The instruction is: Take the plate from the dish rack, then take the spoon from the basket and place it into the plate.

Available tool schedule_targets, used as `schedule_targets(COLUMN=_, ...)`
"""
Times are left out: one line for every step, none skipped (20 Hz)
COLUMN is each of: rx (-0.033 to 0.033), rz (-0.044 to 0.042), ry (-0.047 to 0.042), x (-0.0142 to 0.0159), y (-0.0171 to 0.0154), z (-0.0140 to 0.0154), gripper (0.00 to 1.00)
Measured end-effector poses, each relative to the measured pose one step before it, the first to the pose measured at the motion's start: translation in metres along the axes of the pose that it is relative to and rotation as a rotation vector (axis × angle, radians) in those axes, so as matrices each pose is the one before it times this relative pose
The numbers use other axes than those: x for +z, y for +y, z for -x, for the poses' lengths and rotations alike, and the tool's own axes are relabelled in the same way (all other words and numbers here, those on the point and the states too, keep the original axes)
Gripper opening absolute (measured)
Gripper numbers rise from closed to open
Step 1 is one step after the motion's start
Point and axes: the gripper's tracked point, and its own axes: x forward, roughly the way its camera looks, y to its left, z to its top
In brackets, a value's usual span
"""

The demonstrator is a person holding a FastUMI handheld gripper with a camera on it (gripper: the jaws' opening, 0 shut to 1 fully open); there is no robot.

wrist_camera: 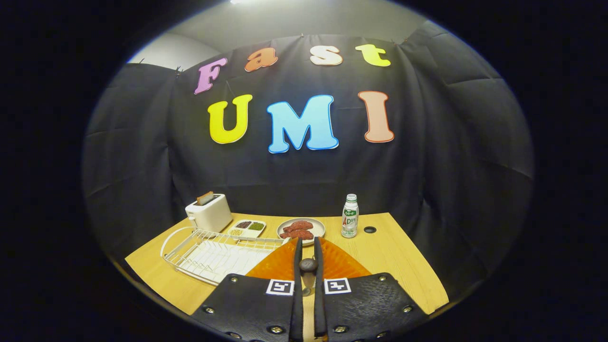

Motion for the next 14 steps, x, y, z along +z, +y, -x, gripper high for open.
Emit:
schedule_targets(rx=0.00225, rz=-0.00521, ry=0.00822, x=-0.00751, y=0.0036, z=0.00506, gripper=0.09)
schedule_targets(rx=0.00888, rz=-0.00757, ry=0.0064, x=-0.00611, y=0.00558, z=0.00454, gripper=0.09)
schedule_targets(rx=0.00524, rz=-0.00913, ry=0.00915, x=-0.00874, y=0.00488, z=0.00306, gripper=0.09)
schedule_targets(rx=0.00876, rz=-0.00824, ry=0.01492, x=-0.00891, y=0.00598, z=0.00234, gripper=0.09)
schedule_targets(rx=0.01437, rz=-0.0083, ry=0.01658, x=-0.00973, y=0.00796, z=0.00232, gripper=0.09)
schedule_targets(rx=0.014, rz=-0.00472, ry=0.01114, x=-0.0078, y=0.00831, z=0.00161, gripper=0.09)
schedule_targets(rx=0.0139, rz=-0.00211, ry=0.00606, x=-0.00653, y=0.00818, z=0.00022, gripper=0.09)
schedule_targets(rx=0.01631, rz=-0.00205, ry=0.00584, x=-0.00583, y=0.00949, z=-0.00036, gripper=0.09)
schedule_targets(rx=0.01665, rz=0.00135, ry=0.01091, x=-0.00756, y=0.0102, z=-0.00132, gripper=0.09)
schedule_targets(rx=0.01488, rz=0.00391, ry=0.01337, x=-0.00703, y=0.00858, z=-0.00269, gripper=0.09)
schedule_targets(rx=0.01729, rz=0.00697, ry=0.01267, x=-0.00706, y=0.00929, z=-0.00246, gripper=0.09)
schedule_targets(rx=0.01421, rz=0.00619, ry=0.00813, x=-0.00481, y=0.0081, z=-0.00206, gripper=0.09)
schedule_targets(rx=0.01415, rz=0.00834, ry=0.00157, x=-0.00311, y=0.00813, z=-0.00335, gripper=0.09)
schedule_targets(rx=0.01232, rz=0.00822, ry=0.00448, x=-0.00336, y=0.00689, z=-0.00297, gripper=0.09)
